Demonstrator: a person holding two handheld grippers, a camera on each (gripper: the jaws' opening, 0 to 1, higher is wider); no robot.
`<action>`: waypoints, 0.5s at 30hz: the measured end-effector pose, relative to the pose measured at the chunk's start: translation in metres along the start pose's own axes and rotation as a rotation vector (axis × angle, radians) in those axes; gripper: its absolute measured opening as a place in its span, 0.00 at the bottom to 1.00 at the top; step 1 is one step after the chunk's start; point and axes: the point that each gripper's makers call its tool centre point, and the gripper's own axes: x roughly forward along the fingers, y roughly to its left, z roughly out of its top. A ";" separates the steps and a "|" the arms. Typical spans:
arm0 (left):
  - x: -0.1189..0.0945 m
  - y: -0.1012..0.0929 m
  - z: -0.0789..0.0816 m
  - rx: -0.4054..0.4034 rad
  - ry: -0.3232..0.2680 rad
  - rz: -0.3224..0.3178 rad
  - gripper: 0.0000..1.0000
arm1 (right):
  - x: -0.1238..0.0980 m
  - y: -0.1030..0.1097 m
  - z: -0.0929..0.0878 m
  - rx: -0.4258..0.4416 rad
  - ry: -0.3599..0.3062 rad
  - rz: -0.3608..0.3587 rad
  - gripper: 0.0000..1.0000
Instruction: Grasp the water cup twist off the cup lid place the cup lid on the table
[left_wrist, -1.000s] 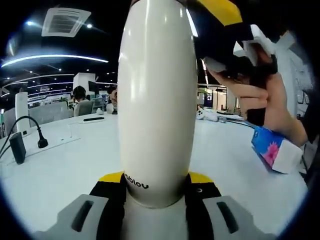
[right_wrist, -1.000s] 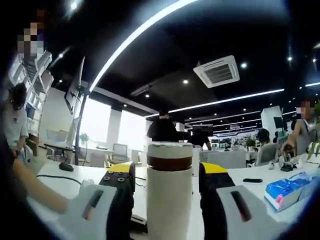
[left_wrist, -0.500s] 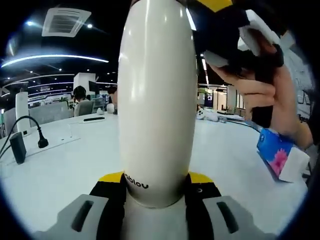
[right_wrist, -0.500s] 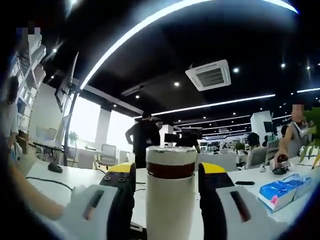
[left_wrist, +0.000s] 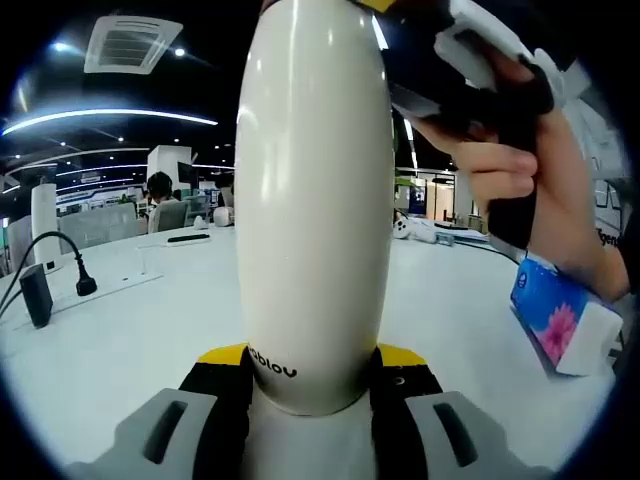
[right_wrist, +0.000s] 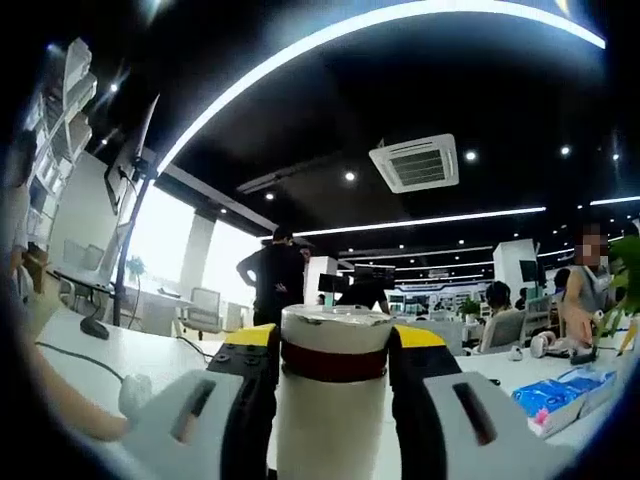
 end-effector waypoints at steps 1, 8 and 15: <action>0.000 0.000 0.000 0.000 0.000 0.000 0.48 | 0.001 -0.001 0.001 0.002 -0.004 0.002 0.46; -0.001 0.001 0.000 0.000 0.000 0.000 0.48 | 0.007 -0.003 0.002 -0.004 -0.016 0.009 0.46; -0.001 0.001 0.000 0.001 -0.001 0.000 0.48 | 0.007 -0.003 0.003 0.008 -0.025 0.064 0.46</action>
